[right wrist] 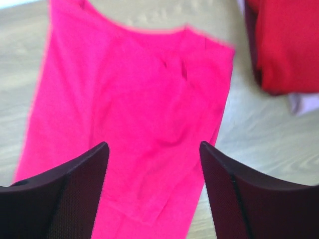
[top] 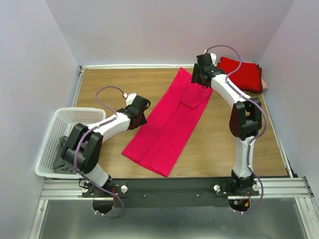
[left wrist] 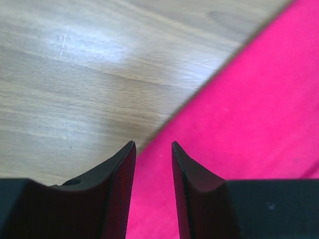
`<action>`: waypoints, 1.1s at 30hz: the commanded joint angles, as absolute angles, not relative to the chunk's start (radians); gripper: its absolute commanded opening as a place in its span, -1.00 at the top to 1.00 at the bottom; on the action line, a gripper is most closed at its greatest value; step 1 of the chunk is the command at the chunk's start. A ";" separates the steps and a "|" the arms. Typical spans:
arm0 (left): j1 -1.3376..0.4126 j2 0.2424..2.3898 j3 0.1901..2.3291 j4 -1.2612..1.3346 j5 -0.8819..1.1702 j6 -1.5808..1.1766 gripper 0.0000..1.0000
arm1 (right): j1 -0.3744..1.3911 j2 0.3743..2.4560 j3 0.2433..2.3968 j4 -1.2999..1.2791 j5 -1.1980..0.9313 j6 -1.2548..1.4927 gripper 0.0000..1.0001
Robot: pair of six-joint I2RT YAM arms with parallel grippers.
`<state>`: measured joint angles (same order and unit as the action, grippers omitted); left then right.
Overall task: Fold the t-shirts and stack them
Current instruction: Fold the tshirt
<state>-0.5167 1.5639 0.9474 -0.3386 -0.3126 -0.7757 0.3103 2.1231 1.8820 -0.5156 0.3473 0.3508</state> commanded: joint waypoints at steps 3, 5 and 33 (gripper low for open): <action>-0.512 1.626 0.902 -0.322 -0.414 -0.833 0.15 | 0.314 2.200 1.789 -0.542 0.313 0.440 -0.46; -0.511 1.629 0.888 -0.316 -0.417 -0.841 0.15 | 0.314 2.239 1.799 -0.543 0.313 0.434 -0.39; -0.765 1.543 0.718 -0.288 -0.218 -0.959 0.26 | 0.308 2.511 2.058 -0.543 0.301 0.170 -0.19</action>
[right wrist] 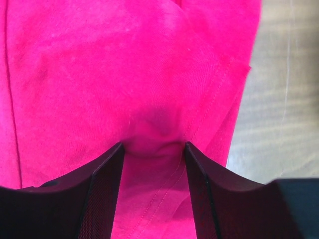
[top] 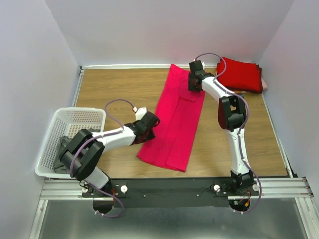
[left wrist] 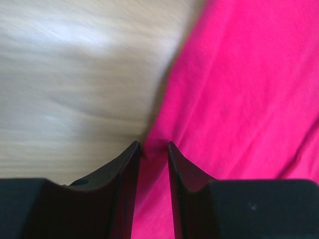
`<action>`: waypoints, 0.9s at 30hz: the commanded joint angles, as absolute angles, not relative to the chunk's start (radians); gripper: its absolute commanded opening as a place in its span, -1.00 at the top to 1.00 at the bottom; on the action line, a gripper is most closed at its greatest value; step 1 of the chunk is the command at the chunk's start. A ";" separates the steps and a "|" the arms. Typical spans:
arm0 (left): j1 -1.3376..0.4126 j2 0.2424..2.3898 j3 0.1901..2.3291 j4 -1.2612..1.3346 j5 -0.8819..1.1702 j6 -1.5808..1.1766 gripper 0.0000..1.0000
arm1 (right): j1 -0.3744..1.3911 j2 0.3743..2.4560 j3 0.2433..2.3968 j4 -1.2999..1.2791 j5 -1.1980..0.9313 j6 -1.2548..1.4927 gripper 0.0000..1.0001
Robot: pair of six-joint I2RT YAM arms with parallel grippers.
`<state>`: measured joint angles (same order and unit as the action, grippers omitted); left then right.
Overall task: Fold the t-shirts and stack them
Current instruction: Fold the tshirt
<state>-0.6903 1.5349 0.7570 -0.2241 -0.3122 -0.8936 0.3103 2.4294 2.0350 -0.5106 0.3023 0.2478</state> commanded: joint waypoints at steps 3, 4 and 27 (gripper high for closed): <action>-0.814 1.542 0.721 -0.282 -0.201 -0.991 0.27 | 0.307 2.534 2.106 -0.543 0.295 0.144 -0.22; -0.839 1.542 0.721 -0.279 -0.196 -0.994 0.26 | 0.308 2.539 2.115 -0.543 0.284 0.140 -0.23; -0.818 1.292 0.842 -0.489 -0.341 -0.954 0.17 | 0.313 2.464 2.209 -0.538 0.339 0.058 -0.72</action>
<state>-0.8253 1.3209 0.8196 -0.4381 -0.2829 -0.9699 0.3084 2.5210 2.2009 -0.5129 0.2832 0.0704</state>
